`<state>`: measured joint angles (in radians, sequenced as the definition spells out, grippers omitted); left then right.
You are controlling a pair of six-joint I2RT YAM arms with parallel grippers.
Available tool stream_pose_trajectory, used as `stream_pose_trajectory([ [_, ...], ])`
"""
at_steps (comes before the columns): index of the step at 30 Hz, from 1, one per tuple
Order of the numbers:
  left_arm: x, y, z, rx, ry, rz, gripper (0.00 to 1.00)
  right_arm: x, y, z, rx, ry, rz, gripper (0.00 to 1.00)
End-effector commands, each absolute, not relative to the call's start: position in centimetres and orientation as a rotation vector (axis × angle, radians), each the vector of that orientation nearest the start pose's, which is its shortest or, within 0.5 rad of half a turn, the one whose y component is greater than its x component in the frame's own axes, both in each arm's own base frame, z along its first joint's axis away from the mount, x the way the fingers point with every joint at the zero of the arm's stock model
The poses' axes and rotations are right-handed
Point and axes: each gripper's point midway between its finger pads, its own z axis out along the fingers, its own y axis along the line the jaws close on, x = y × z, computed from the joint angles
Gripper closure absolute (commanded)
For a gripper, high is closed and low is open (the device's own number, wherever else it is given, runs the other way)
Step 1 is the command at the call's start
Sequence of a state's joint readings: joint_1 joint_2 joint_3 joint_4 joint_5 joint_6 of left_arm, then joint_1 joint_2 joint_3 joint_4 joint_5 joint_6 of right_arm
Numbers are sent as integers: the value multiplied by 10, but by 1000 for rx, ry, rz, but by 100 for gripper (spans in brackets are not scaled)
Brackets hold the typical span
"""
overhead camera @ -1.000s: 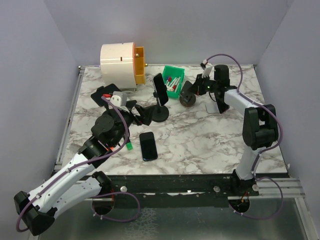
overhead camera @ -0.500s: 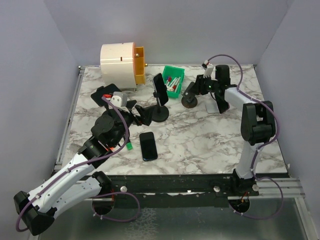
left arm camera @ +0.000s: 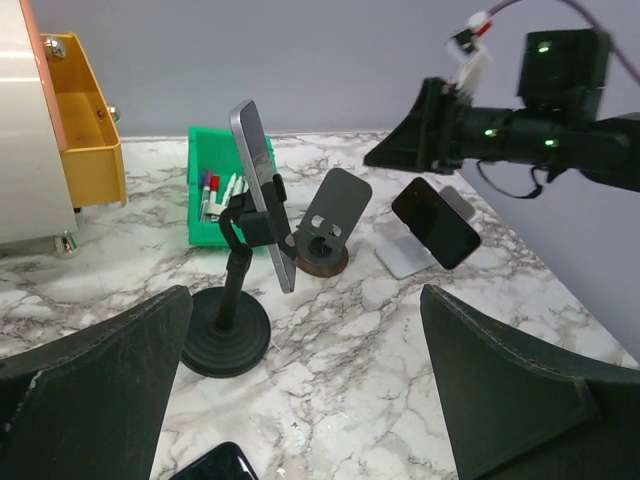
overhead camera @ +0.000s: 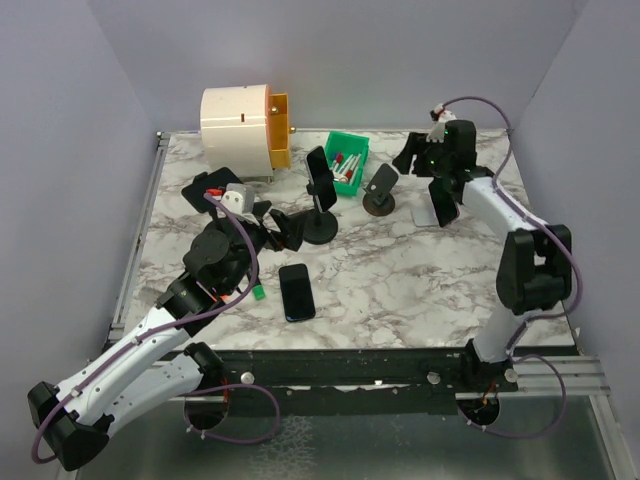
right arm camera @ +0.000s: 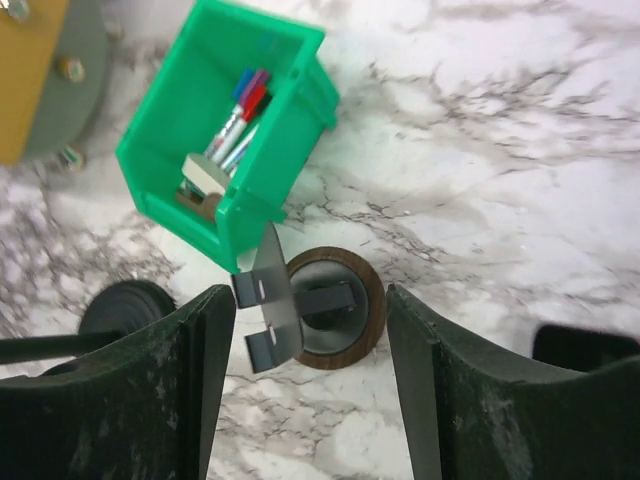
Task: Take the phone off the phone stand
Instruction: Place the phone stand at the center of the board, then remove the phone from the phone stand.
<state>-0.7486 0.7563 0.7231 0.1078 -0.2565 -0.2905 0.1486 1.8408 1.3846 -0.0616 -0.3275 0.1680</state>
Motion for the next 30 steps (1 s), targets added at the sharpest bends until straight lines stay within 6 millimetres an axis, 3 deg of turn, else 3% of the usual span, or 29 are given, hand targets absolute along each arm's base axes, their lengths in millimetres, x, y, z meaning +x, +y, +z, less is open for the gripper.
stream_pose_trajectory([
  [1,260,-192,322,132,1535,-613,3,484,93,232,200,1914,386,34],
  [2,260,-191,321,131,1536,-609,3,473,83,241,297,1845,379,32],
  [4,262,-191,319,129,1543,-597,3,445,63,253,439,1718,374,20],
  [7,263,-194,315,138,1556,-598,3,406,41,246,490,1731,283,17],
  [9,264,-198,312,147,1566,-606,3,385,24,230,550,1810,170,16],
  [13,264,-203,308,162,1582,-622,3,361,0,206,643,1880,105,16],
  [16,264,-205,306,166,1585,-623,3,351,-17,187,721,1859,139,17],
  [20,265,-203,306,163,1586,-617,4,351,-10,170,749,1848,208,19],
  [22,264,-203,307,164,1583,-621,4,350,-18,161,787,1840,209,19],
  [30,260,-205,311,172,1570,-638,4,357,-14,155,688,1809,239,20],
])
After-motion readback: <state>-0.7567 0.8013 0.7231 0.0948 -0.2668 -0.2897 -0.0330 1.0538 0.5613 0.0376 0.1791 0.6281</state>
